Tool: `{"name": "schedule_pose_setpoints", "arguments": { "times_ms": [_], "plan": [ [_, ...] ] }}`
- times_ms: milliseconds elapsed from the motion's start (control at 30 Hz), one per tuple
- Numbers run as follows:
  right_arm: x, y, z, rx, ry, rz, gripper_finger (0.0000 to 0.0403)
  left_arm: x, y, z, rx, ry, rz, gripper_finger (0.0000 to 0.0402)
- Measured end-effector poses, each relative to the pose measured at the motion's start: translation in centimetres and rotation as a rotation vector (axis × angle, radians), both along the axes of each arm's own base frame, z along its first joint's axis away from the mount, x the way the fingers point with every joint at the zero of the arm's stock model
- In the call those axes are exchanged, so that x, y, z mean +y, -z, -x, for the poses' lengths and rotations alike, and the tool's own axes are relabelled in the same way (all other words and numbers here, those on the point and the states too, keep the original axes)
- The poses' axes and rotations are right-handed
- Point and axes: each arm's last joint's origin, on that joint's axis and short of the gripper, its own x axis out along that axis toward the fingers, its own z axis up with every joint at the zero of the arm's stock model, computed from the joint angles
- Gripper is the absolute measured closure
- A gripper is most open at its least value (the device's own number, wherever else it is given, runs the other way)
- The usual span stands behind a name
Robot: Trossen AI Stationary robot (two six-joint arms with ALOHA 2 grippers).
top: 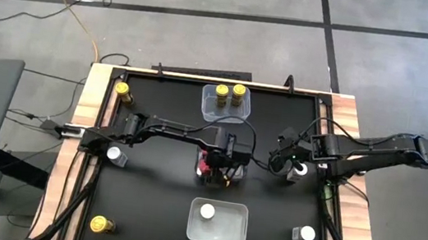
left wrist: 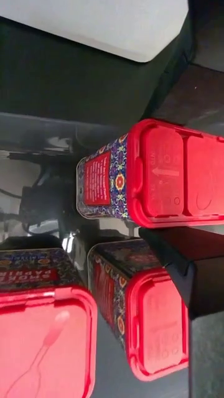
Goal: Sort spices by type
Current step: Put the red seasoning can into the black bin, then put the top right white seasoning bottle into the gray bin
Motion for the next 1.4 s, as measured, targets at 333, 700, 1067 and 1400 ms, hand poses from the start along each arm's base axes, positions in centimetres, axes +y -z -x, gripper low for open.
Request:
{"name": "schedule_pose_setpoints", "arguments": {
  "times_ms": [333, 700, 1067, 1400],
  "plan": [
    [0.0, 0.0, 0.0, 0.000, 0.000, 0.000, 0.0112, 0.1, 0.0, 0.0, 0.001, -0.013, 0.001, 0.0164],
    [0.0, 0.0, 0.0, 0.000, 0.000, 0.000, 0.0112, 0.2, 0.0, 0.1, 0.015, -0.030, 0.001, 0.0138],
    [0.0, 0.0, 0.0, 0.000, 0.000, 0.000, 0.0112, 0.2, 0.0, 0.2, 0.021, -0.010, -0.001, 0.0125],
    [0.0, 0.0, 0.0, 0.000, 0.000, 0.000, 0.0112, 0.2, -2.2, 0.7, 0.008, -0.020, 0.001, 0.0125]
  ]
}}
